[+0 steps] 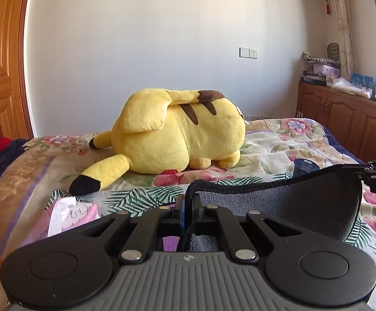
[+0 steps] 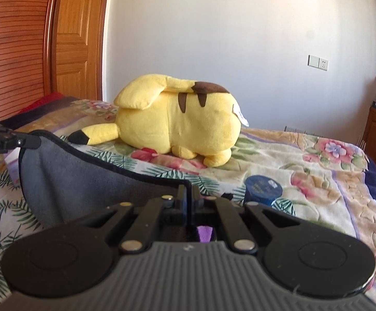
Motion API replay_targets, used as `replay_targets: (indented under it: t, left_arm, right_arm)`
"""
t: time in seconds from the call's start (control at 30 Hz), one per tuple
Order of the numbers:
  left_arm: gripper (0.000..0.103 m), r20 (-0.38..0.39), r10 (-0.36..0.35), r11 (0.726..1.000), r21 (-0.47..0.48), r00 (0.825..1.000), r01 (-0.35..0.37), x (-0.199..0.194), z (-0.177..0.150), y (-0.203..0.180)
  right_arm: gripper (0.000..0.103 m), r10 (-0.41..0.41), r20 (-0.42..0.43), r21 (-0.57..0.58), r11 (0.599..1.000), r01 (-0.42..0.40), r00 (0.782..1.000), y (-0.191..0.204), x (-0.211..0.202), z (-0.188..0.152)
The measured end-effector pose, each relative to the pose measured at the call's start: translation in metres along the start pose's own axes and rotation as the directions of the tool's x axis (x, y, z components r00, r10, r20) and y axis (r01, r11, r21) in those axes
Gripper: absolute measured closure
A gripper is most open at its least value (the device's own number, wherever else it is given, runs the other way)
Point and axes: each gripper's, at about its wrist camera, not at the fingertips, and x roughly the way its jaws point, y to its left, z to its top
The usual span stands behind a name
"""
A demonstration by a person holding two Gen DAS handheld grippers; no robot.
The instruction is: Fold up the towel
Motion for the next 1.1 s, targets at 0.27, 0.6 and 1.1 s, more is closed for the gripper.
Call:
replay_targets:
  t: [0.27,0.6,1.1]
  left_arm:
    - [0.103,0.010,0.030,0.999,0.022,1.000,-0.030,0.025,0.011,0.002]
    - [0.103,0.007,0.077,0.994,0.074,0.997,-0.078,0.065,0.024,0.001]
    - [0.103,-0.048,0.124,0.987,0.109,0.991,-0.118,0.130,0.013,0.002]
  right_arm:
    - [0.100,-0.020,0.052,-0.042,0.999,0.022,0.998,-0.005,0.021,0.017]
    - [0.100,-0.042,0.064,-0.069,0.997,0.046,0.997,-0.011,0.056,0.021]
    - [0.100,-0.100,0.006,-0.131,0.986,0.100,0.995,-0.013,0.115,0.000]
